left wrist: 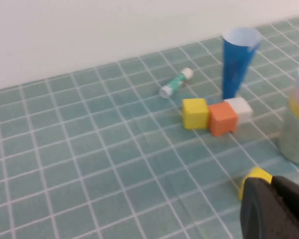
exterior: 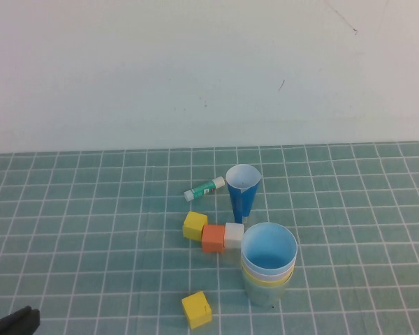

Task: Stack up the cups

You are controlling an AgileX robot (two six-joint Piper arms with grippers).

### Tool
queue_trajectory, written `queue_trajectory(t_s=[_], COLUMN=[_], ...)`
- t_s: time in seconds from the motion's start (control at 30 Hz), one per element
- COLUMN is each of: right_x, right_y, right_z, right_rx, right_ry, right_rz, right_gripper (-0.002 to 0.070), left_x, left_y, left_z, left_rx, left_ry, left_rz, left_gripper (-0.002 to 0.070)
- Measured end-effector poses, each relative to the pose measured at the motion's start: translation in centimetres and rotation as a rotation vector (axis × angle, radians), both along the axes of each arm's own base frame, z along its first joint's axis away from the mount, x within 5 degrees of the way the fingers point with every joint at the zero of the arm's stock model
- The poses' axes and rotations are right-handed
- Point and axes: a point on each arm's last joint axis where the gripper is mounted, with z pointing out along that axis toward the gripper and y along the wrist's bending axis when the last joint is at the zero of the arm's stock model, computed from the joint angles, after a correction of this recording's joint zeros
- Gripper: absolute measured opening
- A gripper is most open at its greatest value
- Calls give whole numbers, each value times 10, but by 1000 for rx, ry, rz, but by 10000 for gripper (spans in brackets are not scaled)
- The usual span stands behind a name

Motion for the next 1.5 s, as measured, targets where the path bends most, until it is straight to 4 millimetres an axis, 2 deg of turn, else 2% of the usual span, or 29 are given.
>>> queue_trajectory(t_s=[0.33,0.5,0.77,1.5], right_x=[0,0,0,0], right_y=[0,0,0,0], right_z=[0,0,0,0], right_rx=[0,0,-1,-2], right_ry=[2,2,2,2], right_rz=[0,0,0,0], right_gripper=[-1,-1,-1,-1], left_x=[-6,-10,-12,-13], left_y=[24,32,33,32], left_z=[-44,-50,-60,-61], left_rx=[-199,-196,-44,-72], left_ry=[-119,-162,-86,-69], left_rz=[372,490,485,479], left_gripper=[-2,-2,-2,-2])
